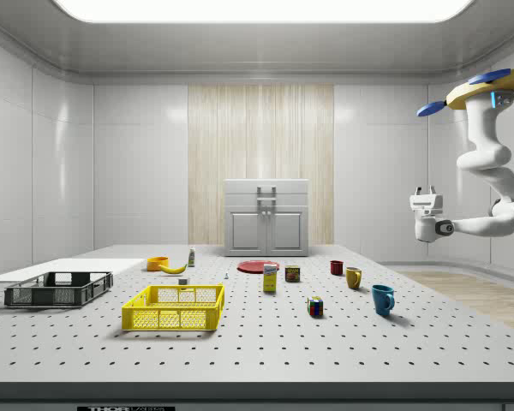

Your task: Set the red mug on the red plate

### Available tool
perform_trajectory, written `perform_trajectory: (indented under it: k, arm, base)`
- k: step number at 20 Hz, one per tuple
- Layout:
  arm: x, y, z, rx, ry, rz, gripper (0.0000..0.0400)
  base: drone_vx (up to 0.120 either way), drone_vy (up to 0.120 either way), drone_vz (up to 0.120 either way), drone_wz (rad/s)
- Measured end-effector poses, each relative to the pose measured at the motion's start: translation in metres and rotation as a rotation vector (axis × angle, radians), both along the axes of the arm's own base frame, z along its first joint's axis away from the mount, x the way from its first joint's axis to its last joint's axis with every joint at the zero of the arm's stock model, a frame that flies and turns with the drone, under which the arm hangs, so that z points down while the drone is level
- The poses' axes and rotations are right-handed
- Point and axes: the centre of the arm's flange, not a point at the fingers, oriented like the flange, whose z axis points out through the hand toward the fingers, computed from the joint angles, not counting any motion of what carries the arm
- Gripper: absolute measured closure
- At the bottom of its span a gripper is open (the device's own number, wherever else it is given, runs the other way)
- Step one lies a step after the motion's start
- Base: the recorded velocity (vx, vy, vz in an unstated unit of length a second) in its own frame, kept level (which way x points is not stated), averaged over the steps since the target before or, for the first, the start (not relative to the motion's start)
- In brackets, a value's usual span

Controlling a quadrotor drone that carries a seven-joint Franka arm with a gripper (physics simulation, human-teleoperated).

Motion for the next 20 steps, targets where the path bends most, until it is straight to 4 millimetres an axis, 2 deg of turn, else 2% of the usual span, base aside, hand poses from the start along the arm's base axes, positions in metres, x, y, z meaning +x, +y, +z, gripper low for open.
perform_trajectory:
  k: [10,15,20]
  arm:
    - [-0.002,0.0,0.066,0.0,-0.008,0.0,0.0]
    - [-0.001,0.0,0.083,0.0,-0.012,0.0,0.0]
    - [0.0,0.0,0.09,0.0,-0.016,0.0,0.0]
  base:
    - [0.12,-0.12,0.0,0.0]
    - [0.12,-0.12,0.0,0.0]
    - [0.12,-0.12,0.0,0.0]
